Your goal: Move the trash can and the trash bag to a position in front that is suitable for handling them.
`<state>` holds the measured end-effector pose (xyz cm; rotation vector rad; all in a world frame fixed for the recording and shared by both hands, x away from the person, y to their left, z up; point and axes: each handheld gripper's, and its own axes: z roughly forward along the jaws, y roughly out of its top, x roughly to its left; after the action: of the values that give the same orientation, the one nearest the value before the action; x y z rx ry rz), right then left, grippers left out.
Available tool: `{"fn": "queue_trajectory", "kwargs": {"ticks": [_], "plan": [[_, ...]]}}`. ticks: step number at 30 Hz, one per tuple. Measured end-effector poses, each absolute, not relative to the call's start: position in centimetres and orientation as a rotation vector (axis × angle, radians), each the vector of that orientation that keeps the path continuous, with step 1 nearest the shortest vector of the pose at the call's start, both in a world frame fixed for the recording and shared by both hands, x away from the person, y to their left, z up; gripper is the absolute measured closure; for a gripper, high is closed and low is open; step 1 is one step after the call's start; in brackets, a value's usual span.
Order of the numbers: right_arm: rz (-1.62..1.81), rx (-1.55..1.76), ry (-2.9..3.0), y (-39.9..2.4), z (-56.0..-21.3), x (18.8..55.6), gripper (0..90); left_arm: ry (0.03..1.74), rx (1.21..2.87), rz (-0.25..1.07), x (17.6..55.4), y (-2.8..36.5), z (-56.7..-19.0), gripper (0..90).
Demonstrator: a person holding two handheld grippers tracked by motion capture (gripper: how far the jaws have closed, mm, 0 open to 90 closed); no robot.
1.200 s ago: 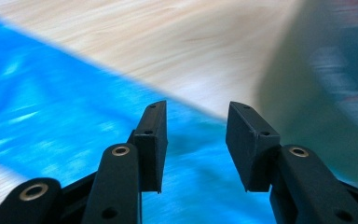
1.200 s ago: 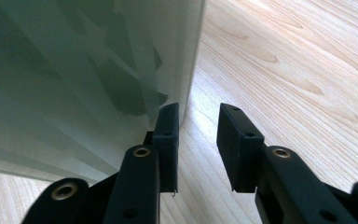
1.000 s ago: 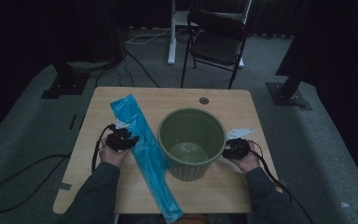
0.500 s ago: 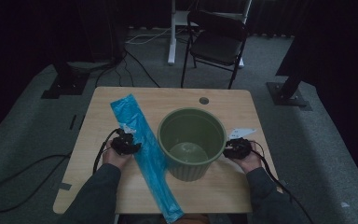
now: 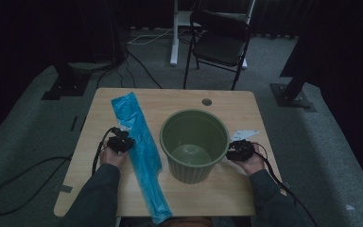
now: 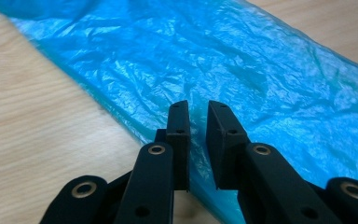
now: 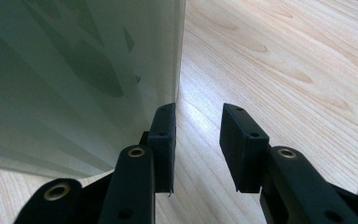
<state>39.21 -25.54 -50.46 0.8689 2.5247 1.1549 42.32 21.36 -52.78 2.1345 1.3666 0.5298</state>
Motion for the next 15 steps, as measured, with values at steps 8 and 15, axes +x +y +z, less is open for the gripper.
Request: {"fn": "queue_trajectory", "kwargs": {"ticks": [8,15], "plan": [[1.145,0.888,2.517,-26.2,-50.5,38.9,66.0,1.415,2.093,0.551,43.5,22.8,-52.9,80.1],[1.142,0.901,2.513,-26.3,-50.5,38.7,66.0,1.475,2.059,0.564,43.8,23.3,-52.6,76.3]]}}
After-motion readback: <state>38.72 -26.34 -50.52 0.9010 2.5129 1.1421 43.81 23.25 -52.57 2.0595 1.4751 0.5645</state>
